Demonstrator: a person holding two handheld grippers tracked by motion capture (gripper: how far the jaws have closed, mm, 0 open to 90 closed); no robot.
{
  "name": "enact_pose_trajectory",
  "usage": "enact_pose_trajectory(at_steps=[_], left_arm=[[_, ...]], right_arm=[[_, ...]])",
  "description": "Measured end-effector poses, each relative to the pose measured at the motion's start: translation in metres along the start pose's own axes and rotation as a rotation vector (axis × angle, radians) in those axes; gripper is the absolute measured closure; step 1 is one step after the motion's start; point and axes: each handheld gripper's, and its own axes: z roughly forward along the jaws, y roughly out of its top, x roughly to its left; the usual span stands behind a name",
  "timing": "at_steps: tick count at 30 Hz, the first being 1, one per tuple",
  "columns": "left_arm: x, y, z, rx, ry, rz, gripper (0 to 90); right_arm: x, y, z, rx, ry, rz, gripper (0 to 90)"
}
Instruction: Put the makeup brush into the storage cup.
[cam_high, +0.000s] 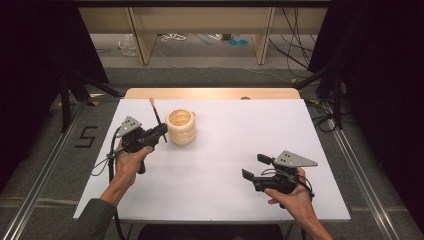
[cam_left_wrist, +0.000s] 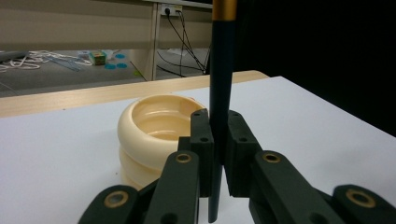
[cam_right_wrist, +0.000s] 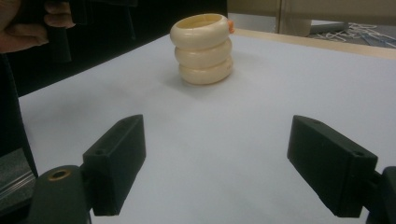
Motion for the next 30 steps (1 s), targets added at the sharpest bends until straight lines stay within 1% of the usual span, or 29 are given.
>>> enact_pose_trajectory(at_steps=[1, 2, 3, 4, 6, 7, 8, 9, 10, 11, 12, 13, 16, 17, 19, 21, 23, 24, 25, 27, 28, 29, 30], left_arm=[[0.001, 0.002, 0.001, -0.002, 0.001, 0.001, 83.7], [0.001, 0.004, 0.003, -0.005, 0.002, 0.002, 83.7], [0.001, 0.005, 0.004, -0.006, 0.003, 0.000, 83.7], [0.001, 0.006, 0.005, -0.002, 0.005, 0.008, 83.7], [0.001, 0.008, 0.008, 0.000, 0.009, 0.011, 83.7], [0.001, 0.010, 0.009, 0.000, 0.009, 0.016, 83.7], [0.002, 0.011, 0.011, -0.005, 0.012, 0.015, 83.7], [0.002, 0.013, 0.012, -0.007, 0.013, 0.012, 83.7], [0.003, 0.014, 0.012, -0.009, 0.012, 0.010, 83.7], [0.003, 0.015, 0.013, -0.013, 0.014, 0.004, 83.7], [0.004, 0.016, 0.014, -0.010, 0.016, 0.006, 83.7], [0.005, 0.017, 0.016, -0.010, 0.019, 0.010, 83.7], [0.007, 0.019, 0.019, -0.010, 0.017, 0.017, 83.7], [0.007, 0.020, 0.020, -0.010, 0.013, 0.025, 83.7], [0.006, 0.022, 0.023, -0.010, 0.012, 0.025, 83.7], [0.005, 0.024, 0.026, -0.015, 0.009, 0.018, 83.7], [0.005, 0.025, 0.028, -0.008, 0.012, 0.025, 83.7], [0.005, 0.026, 0.030, -0.013, 0.014, 0.022, 83.7], [0.005, 0.027, 0.031, -0.013, 0.016, 0.020, 83.7], [0.005, 0.029, 0.035, -0.019, 0.018, 0.022, 83.7], [0.005, 0.030, 0.036, -0.021, 0.017, 0.025, 83.7], [0.005, 0.031, 0.039, -0.022, 0.020, 0.026, 83.7], [0.005, 0.031, 0.041, -0.020, 0.022, 0.033, 83.7]], right_arm=[[-0.001, 0.000, 0.001, -0.012, 0.005, -0.007, 20.4], [0.000, -0.001, 0.002, -0.015, 0.016, 0.000, 20.5], [0.000, -0.001, 0.002, -0.019, 0.009, -0.010, 20.6], [-0.001, -0.001, 0.003, -0.024, 0.002, -0.020, 20.7], [-0.001, -0.001, 0.002, -0.018, 0.004, -0.022, 20.9], [0.000, -0.001, 0.002, -0.001, 0.014, 0.000, 21.1], [0.000, -0.001, 0.002, 0.002, 0.014, 0.003, 21.3], [0.000, -0.001, 0.002, -0.003, 0.014, 0.003, 21.5], [-0.001, -0.001, 0.002, -0.014, 0.007, -0.014, 21.5], [-0.001, -0.001, 0.002, -0.008, 0.010, -0.005, 21.5], [0.000, -0.002, 0.002, -0.002, 0.012, 0.006, 21.5], [-0.002, -0.002, 0.002, -0.017, 0.002, -0.014, 21.5], [-0.002, -0.002, 0.003, -0.013, 0.004, -0.012, 21.4], [-0.001, -0.002, 0.003, 0.000, 0.015, 0.009, 21.3], [0.000, -0.002, 0.003, 0.002, 0.014, 0.010, 21.3], [0.000, -0.002, 0.002, 0.007, 0.016, 0.007, 21.2], [0.000, -0.003, 0.003, -0.001, 0.018, 0.005, 21.1], [-0.001, -0.004, 0.004, -0.015, 0.011, -0.011, 21.1], [-0.001, -0.004, 0.005, -0.017, 0.010, -0.017, 21.1], [-0.001, -0.004, 0.005, -0.018, 0.014, -0.016, 20.9], [-0.001, -0.004, 0.005, -0.016, 0.015, -0.015, 20.9], [0.000, -0.003, 0.003, 0.002, 0.009, -0.017, 20.9], [-0.001, -0.003, 0.003, 0.004, 0.007, -0.018, 20.9]])
